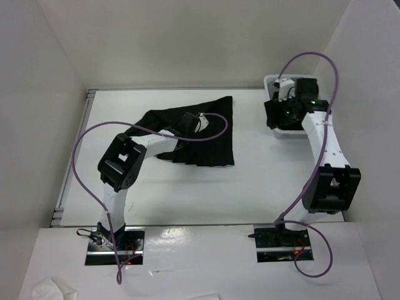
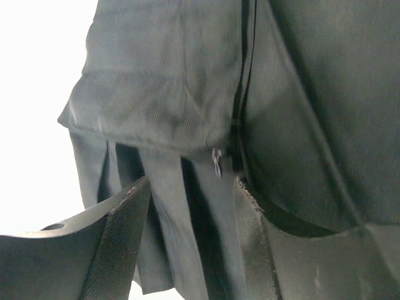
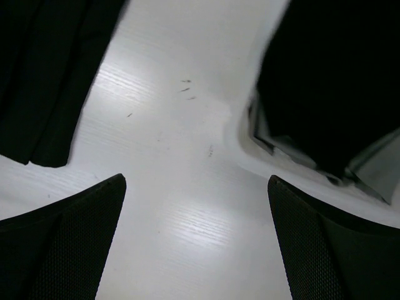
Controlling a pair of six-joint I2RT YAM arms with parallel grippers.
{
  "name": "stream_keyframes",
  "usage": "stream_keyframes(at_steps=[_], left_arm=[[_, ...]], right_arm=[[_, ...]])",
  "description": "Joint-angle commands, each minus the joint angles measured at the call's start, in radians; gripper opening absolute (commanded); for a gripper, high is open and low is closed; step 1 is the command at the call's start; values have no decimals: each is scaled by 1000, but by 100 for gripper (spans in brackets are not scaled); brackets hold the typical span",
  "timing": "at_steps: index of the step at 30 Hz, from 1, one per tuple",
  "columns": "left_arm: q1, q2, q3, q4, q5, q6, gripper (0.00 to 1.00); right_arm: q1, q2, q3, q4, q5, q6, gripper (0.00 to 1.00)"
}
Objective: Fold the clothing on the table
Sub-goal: Flatten the skirt out
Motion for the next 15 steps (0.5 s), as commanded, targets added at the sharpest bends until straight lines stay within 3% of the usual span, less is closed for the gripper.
stream_keyframes(at_steps=[1,6,15], left_arm=[[0,26,61,53,22,24,62],[0,60,94,53,31,44,60],[0,89,115,53,40,53,41]], right_arm=[[-83,-103,28,30,-172,27,98],[-134,-152,-17,30,-183,36,98],[-174,-183,-35,30,-223,46,98]])
